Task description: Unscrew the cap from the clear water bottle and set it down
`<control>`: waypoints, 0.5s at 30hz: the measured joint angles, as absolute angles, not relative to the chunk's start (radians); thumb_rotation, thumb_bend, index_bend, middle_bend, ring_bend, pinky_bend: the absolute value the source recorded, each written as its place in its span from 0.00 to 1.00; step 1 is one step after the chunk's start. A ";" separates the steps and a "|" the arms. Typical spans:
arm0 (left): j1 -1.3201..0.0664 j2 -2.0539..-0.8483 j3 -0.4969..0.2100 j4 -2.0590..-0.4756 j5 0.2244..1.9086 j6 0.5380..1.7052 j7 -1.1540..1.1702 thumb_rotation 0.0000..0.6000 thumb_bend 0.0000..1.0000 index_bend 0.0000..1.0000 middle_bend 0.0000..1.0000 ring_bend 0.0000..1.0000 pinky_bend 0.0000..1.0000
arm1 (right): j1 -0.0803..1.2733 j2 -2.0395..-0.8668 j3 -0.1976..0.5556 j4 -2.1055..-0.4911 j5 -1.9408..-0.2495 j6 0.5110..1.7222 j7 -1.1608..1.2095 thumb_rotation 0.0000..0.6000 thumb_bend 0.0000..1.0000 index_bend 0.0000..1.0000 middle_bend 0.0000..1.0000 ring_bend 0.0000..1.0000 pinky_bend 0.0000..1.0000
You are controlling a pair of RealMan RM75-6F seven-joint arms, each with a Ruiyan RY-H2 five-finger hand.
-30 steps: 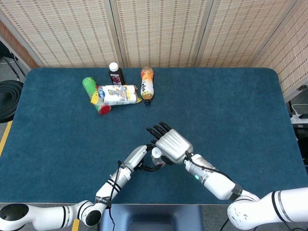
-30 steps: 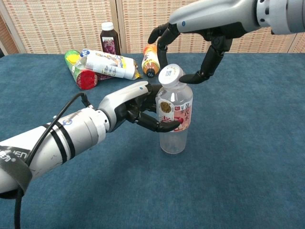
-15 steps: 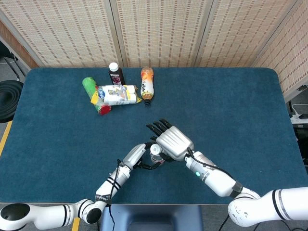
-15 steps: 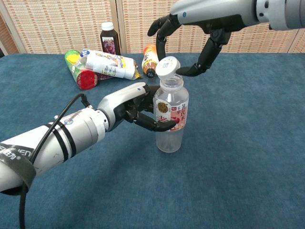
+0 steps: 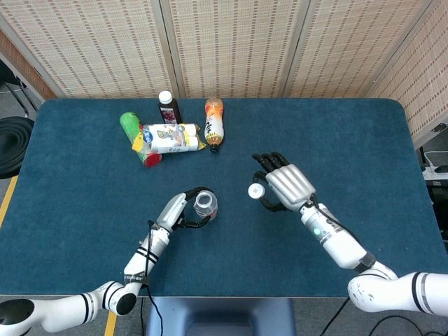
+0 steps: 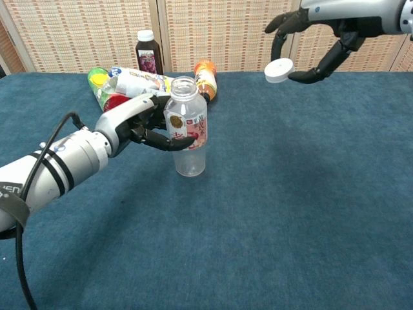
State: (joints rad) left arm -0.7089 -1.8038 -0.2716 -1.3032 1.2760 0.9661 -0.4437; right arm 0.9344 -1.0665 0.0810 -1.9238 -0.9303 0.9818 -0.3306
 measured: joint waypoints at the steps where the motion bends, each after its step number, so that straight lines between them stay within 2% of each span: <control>1: -0.707 -1.801 -0.273 -1.293 1.276 0.966 -0.450 1.00 0.38 0.39 0.47 0.25 0.22 | 0.918 -1.073 0.075 -1.890 -0.949 0.972 -0.296 0.89 0.44 0.41 0.00 0.00 0.00; 4: -0.704 -1.796 -0.273 -1.271 1.273 0.962 -0.469 1.00 0.38 0.36 0.44 0.22 0.19 | 0.881 -1.100 0.061 -1.805 -1.005 0.946 -0.225 0.89 0.44 0.40 0.00 0.00 0.00; 8: -0.700 -1.792 -0.268 -1.261 1.271 0.945 -0.501 1.00 0.38 0.22 0.34 0.14 0.09 | 0.844 -1.144 0.050 -1.722 -1.075 0.928 -0.176 0.89 0.44 0.38 0.00 0.00 0.00; 15: -0.702 -1.797 -0.256 -1.249 1.292 0.933 -0.560 1.00 0.38 0.10 0.24 0.06 0.04 | 0.809 -1.209 0.032 -1.649 -1.116 0.913 -0.175 0.89 0.44 0.35 0.00 0.00 0.00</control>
State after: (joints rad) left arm -0.7015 -1.7965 -0.2558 -1.2489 1.2925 0.9329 -0.5597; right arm 0.8095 -1.2087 0.0325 -1.6490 -1.1162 0.9133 -0.1748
